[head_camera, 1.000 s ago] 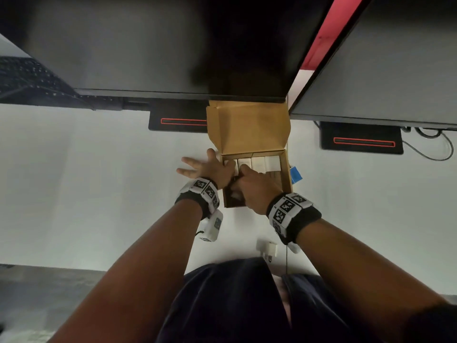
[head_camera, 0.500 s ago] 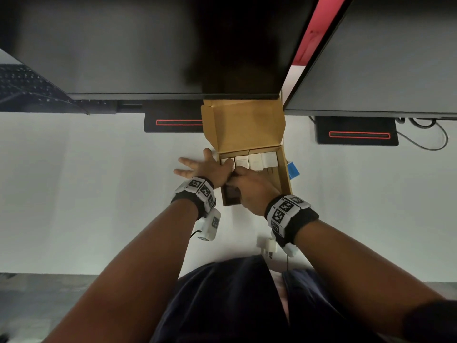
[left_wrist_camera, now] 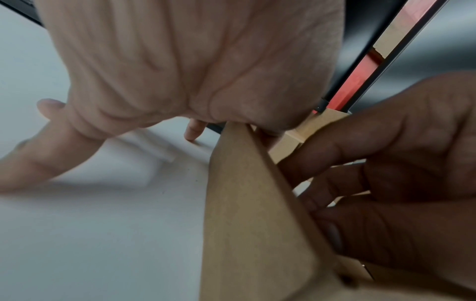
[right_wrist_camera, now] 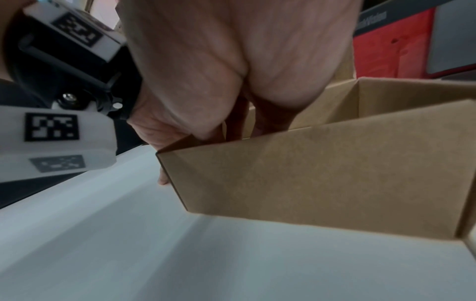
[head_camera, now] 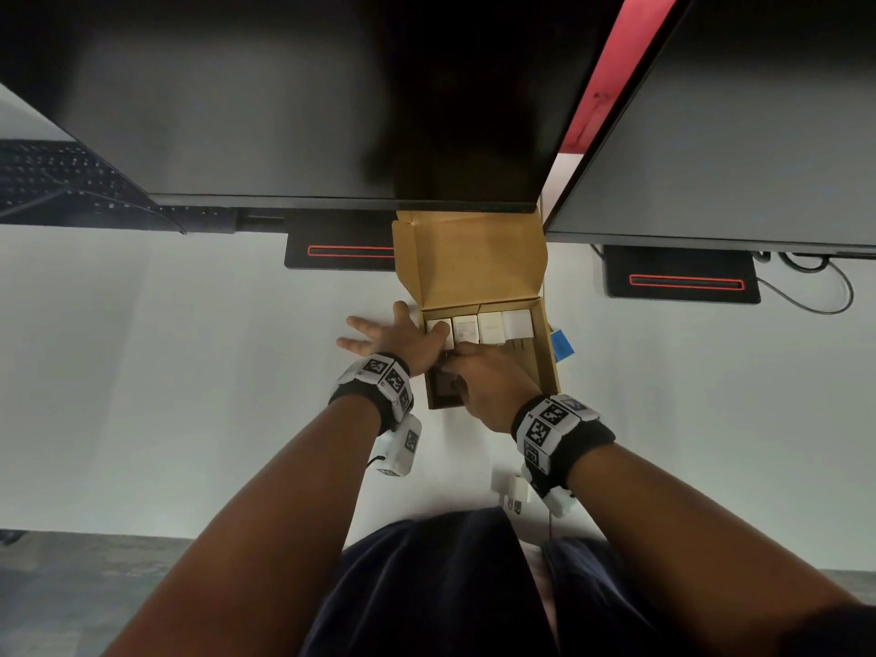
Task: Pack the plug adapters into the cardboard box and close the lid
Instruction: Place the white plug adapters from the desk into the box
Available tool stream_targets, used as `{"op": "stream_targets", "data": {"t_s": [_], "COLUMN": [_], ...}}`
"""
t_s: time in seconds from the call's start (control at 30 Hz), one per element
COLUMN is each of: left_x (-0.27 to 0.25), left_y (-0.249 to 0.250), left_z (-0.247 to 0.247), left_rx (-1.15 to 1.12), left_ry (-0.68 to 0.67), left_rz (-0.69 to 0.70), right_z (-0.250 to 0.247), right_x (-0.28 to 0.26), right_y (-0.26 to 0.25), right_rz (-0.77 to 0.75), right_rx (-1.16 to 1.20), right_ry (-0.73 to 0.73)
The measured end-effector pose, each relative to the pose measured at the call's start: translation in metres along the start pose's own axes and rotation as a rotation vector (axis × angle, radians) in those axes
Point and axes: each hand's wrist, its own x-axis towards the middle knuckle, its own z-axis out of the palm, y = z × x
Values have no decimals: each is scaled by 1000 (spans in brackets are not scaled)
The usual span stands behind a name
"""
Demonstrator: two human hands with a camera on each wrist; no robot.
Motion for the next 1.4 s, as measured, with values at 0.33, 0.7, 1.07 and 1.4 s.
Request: {"op": "stream_targets", "data": {"t_s": [0.33,0.7,1.07,1.4], "left_x": [4,4,9,6], "left_y": [0,1,1,0], "left_z": [2,3,6,5], "left_rx": [17,64,80,86], "left_ry": [8,19,26,22], "left_rz": [0,14,5,10], "right_z": [2,6,7,-1], "right_x": [4,11,18,4], "right_y": [6,8,12,19], "right_rz": [60,99,125,161], "right_rx": [87,189,102,234], "right_ry": [-25,61,16,100]}}
